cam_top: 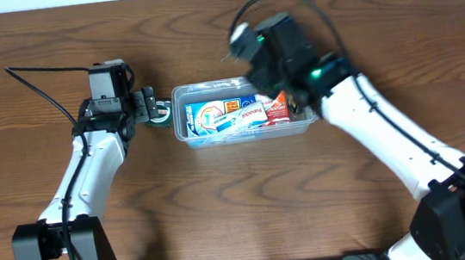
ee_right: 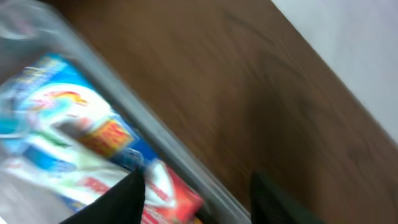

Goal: Pack container
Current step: 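Open right gripper and withdraw it to the right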

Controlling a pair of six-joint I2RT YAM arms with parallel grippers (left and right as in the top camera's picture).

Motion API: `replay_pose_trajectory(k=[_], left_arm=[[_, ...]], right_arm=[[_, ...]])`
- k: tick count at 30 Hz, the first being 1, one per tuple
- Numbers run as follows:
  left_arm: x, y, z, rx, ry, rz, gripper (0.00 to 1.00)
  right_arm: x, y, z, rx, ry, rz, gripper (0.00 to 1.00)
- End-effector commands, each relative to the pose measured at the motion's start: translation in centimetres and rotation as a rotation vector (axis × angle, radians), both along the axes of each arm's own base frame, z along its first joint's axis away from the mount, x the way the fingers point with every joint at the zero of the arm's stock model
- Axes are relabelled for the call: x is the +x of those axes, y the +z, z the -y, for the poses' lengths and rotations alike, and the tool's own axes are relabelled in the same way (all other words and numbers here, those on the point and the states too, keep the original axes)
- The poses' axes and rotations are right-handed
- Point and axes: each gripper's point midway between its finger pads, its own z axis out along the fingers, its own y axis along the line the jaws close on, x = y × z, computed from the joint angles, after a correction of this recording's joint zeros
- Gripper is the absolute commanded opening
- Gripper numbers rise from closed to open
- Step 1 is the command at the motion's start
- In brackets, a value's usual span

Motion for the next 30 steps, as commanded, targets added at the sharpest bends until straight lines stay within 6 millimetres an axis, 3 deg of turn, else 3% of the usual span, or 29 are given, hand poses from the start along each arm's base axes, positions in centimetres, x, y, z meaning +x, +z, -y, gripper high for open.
replay_pose_trajectory(k=[1,3,7,8,9,15,22,30], left_arm=[[0.4,0.4,-0.2,0.002,0.006,0.010,0.98],[0.4,0.4,-0.2,0.002,0.006,0.010,0.98],[0.4,0.4,-0.2,0.002,0.006,0.010,0.98],[0.4,0.4,-0.2,0.002,0.006,0.010,0.98],[0.4,0.4,-0.2,0.002,0.006,0.010,0.98],[0.4,0.4,-0.2,0.002,0.006,0.010,0.98],[0.4,0.4,-0.2,0.002,0.006,0.010,0.98],[0.6,0.6,-0.2,0.002,0.007,0.021,0.98]], right_arm=[[1.9,0.3,5.3,0.072,-0.275,-0.037,0.53],[2.2,-0.3,8.2,0.084,-0.371,-0.077,0.56],[2.5,-1.2,14.5,0.103,-0.562,-0.135,0.72],[2.4,-1.4,16.2,0.102,-0.602,-0.147,0.82],[2.4,-1.6,17.8,0.100,-0.639,-0.156,0.99],[2.0,-1.9,25.4,0.106,-0.810,-0.169,0.99],[1.5,-1.9,29.5,0.115,-0.904,-0.166,0.99],[1.4,-1.9,29.9,0.116,-0.915,-0.166,0.99]])
